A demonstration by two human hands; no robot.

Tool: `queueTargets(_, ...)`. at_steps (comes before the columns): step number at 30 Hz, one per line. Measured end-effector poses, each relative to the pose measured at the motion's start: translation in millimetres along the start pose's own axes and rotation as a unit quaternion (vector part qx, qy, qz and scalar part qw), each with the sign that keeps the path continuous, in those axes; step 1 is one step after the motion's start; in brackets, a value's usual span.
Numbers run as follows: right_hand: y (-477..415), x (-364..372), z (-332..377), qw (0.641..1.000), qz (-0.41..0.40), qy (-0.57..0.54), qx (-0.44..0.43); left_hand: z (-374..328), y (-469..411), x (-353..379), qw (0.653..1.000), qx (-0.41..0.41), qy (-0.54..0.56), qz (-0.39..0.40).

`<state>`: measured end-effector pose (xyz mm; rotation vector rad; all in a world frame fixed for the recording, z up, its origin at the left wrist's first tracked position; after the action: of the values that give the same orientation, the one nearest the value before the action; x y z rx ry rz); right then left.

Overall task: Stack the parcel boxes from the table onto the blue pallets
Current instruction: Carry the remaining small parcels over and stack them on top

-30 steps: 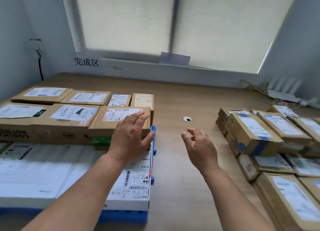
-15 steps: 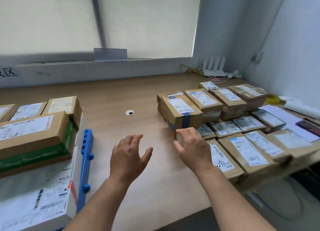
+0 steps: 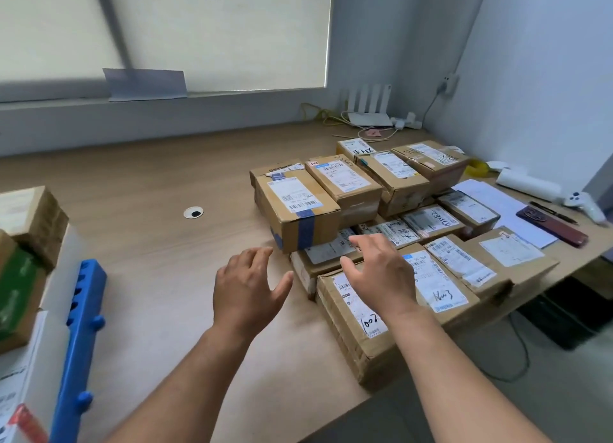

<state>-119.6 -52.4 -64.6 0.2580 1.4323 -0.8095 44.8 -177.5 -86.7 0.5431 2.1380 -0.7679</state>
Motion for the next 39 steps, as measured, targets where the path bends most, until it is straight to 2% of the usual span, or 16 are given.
queueTargets(8,-66,27,-11,0.999,0.036,-0.009,-0.003,6,-57,22,0.996,-0.081,0.038,0.004)
queueTargets(18,-115,63,-6,0.996,0.065,-0.060,0.033,22,-109,46,0.983,-0.154,0.089,0.048)
queueTargets(26,-125,81,-9,0.979,0.105,-0.146,0.093,43,-116,62,0.940,-0.220,0.252,0.060)
queueTargets(28,-127,90,-10,0.955,0.152,-0.232,0.111,46,-113,63,0.926,-0.229,0.296,0.057)
queueTargets(32,-125,97,0,0.873,0.250,-0.400,0.127,56,-102,67,0.886,-0.254,0.384,0.052)
queueTargets(35,-119,101,5,0.831,0.282,-0.463,0.127,60,-91,68,0.872,-0.257,0.413,0.050)
queueTargets(39,-105,101,11,0.804,0.291,-0.506,0.111,63,-68,63,0.864,-0.240,0.441,0.045)
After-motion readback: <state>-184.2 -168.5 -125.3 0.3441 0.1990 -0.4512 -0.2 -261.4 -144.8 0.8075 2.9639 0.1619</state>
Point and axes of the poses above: each hand's wrist, its own y-axis away from the middle knuckle, its own x-axis out of the palm, z = x × y, the point moved 6 cm from there along -y, towards the middle knuckle, and after that the axes turned 11 degrees about y, right-handed, at the moved point
